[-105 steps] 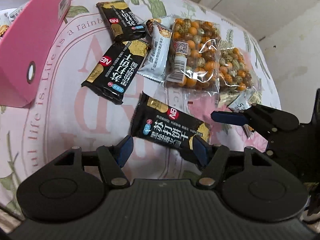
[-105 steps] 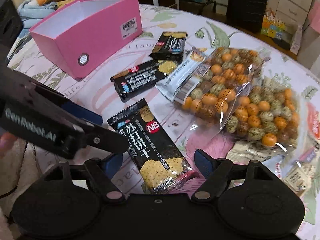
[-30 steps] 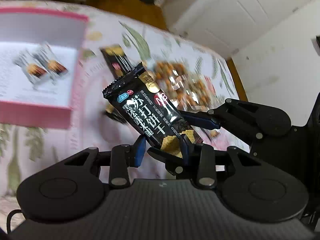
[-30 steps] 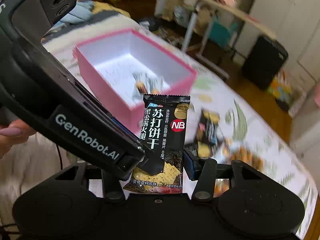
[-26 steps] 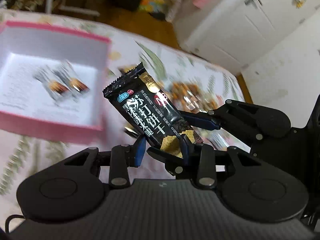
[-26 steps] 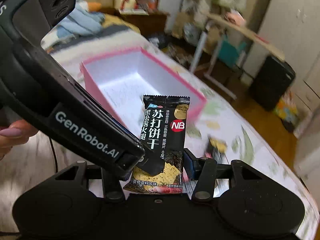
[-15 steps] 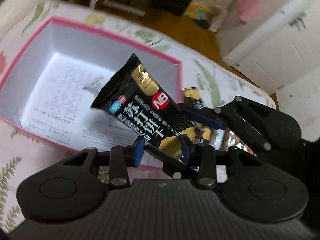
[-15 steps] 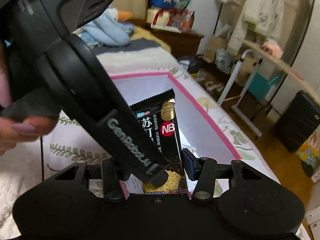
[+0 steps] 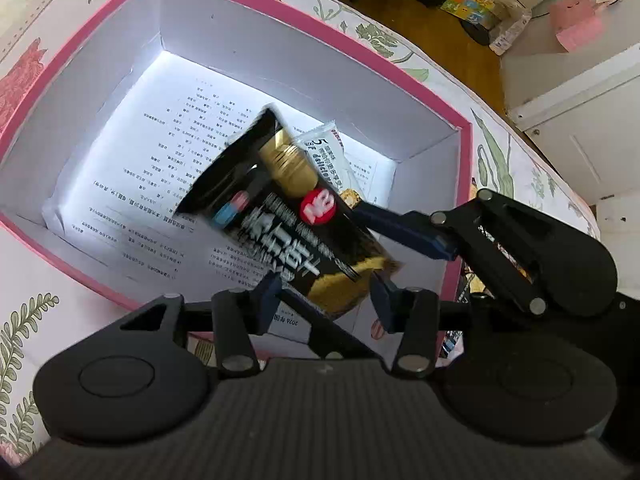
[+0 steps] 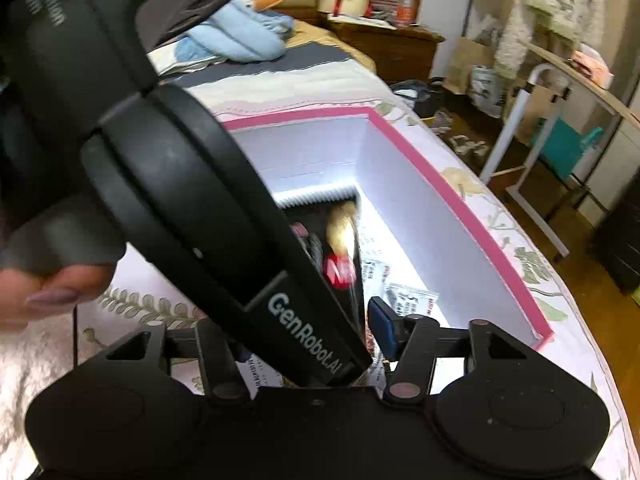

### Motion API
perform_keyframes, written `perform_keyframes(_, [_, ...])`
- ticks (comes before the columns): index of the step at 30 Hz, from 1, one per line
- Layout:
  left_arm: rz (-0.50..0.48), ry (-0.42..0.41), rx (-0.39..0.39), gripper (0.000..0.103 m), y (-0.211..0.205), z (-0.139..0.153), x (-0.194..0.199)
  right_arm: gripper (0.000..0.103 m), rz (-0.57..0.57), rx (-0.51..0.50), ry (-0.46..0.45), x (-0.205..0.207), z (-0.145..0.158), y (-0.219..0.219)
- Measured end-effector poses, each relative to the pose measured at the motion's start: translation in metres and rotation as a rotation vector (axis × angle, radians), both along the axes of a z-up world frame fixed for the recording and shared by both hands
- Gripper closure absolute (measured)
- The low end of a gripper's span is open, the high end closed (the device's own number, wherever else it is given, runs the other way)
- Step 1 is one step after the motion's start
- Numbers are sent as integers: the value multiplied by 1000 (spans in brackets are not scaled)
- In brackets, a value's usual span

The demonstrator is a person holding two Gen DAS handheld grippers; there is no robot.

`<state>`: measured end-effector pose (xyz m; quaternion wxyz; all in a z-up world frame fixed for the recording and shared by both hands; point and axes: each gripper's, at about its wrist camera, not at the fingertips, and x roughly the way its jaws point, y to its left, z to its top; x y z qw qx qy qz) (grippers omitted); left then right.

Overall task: Organize snacks
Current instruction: 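Carry the black packs into the pink box and open both tools, then grasp another black NB pack with the left tool while the right tool grasps one too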

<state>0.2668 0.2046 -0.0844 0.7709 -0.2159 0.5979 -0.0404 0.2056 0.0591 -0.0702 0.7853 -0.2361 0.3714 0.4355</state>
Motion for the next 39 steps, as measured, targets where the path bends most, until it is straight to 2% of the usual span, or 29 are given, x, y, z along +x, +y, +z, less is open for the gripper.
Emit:
perform_keyframes(1, [3,-8,-4,54,-1,1,-1,31,-21,-3,-17,-2,0,-1])
perform_keyframes(2, [2,-14,-13,52,-1,2,-2,28,-39,-8,-35,-5,1,-3])
perform_keyframes(6, [1,-31,-31,50,0,8,-12,27,-72,-14,-87,-17,7,-18])
perform_keyframes(9, [-14,-56,-28,50,2,18,-19,27,-132,43,-87,-26,17,-43])
perform_keyframes(16, [-159,-190,-31,51,-14,70,-48,26,-329,216,-52,-69,46,-137])
perform_keyframes(22, [-293,-301,7,51,-51,107,-65,26,-504,219,-120,-94,72,-209])
perform_keyframes(26, [-383,-372,37,51,-88,118,-72,26,-622,211,-116,-103,84,-245])
perform_keyframes(29, [-449,-394,61,51,-118,114,-74,26,-690,213,-81,-104,81,-264])
perform_keyframes(32, [-477,-370,56,52,-144,100,-65,27,-704,216,-56,-104,71,-275])
perform_keyframes(34, [-489,-359,50,53,-159,89,-59,34,-701,213,-52,-102,60,-275])
perform_keyframes(37, [-494,-357,76,53,-181,68,-52,47,-677,228,0,-99,42,-279])
perform_keyframes(39, [-489,-354,111,53,-194,49,-46,49,-655,231,13,-99,26,-278])
